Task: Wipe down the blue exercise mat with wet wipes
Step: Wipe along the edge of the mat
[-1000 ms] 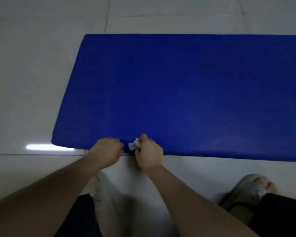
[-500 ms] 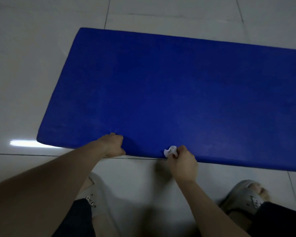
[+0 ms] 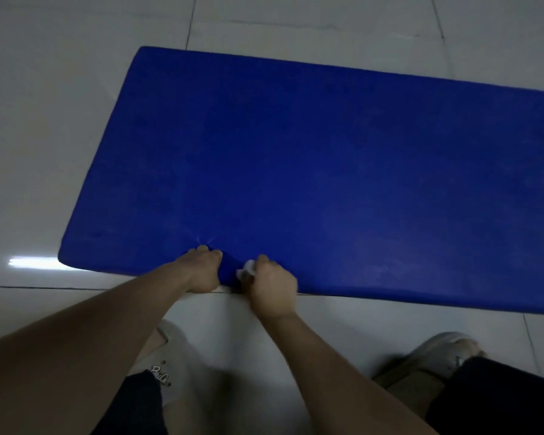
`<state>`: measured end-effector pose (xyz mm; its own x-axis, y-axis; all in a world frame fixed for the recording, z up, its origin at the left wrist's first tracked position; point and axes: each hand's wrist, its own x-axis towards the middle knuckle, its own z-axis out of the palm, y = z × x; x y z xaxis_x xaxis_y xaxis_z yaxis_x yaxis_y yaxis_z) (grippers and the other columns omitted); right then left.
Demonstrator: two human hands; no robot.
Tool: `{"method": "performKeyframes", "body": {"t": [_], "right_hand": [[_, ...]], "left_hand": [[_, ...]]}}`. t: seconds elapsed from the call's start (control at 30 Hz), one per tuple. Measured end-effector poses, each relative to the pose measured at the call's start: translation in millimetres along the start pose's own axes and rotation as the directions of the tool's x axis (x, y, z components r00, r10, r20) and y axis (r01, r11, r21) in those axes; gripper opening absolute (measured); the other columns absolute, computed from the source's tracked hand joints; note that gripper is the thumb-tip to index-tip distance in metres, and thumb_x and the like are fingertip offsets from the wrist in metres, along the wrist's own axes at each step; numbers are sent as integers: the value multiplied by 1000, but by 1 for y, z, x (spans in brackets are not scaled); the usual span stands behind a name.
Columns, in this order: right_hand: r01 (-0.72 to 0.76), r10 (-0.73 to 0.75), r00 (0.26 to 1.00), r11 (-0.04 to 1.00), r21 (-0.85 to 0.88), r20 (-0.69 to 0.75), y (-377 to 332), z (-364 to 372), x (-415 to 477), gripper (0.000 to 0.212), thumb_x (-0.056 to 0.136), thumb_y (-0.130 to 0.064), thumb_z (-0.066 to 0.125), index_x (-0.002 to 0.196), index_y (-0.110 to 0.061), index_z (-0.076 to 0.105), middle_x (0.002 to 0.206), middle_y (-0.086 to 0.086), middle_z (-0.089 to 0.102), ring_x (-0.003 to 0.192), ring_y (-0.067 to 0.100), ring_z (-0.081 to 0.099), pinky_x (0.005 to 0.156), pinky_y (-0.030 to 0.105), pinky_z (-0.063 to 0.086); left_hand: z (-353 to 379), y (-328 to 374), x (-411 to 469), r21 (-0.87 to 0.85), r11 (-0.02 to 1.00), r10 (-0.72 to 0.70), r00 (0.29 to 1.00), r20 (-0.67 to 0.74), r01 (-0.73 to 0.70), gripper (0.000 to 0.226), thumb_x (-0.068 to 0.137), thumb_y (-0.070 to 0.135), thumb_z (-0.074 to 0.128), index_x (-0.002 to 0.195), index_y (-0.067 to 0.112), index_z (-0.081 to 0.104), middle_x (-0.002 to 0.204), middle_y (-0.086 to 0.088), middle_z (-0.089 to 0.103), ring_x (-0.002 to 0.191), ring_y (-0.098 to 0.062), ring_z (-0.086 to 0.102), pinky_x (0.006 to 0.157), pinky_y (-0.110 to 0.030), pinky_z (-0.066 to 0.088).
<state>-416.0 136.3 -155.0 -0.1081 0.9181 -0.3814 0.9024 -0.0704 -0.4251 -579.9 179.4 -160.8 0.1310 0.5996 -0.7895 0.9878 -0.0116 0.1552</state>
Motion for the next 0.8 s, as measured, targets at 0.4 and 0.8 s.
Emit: {"method": "performKeyframes", "body": {"t": [0.4, 0.8], "right_hand": [[-410, 422, 901, 904, 126, -101, 86, -24, -13, 38, 100, -52, 49, 106, -14, 51, 100, 6, 67, 90, 24, 66, 72, 33, 48], [-14, 24, 996, 993, -119, 87, 19, -10, 1, 27, 102, -36, 49, 118, -13, 49, 111, 8, 62, 94, 29, 66, 66, 34, 42]], "left_hand": [[3, 1, 3, 91, 996, -5, 1000, -2, 5, 41, 95, 14, 45, 135, 13, 41, 139, -11, 39, 113, -24, 45, 104, -36, 43], [5, -1, 7, 186, 979, 86, 996, -15, -82, 32, 99, 25, 47, 129, 16, 43, 135, -11, 40, 107, -22, 46, 97, -36, 46]]}}
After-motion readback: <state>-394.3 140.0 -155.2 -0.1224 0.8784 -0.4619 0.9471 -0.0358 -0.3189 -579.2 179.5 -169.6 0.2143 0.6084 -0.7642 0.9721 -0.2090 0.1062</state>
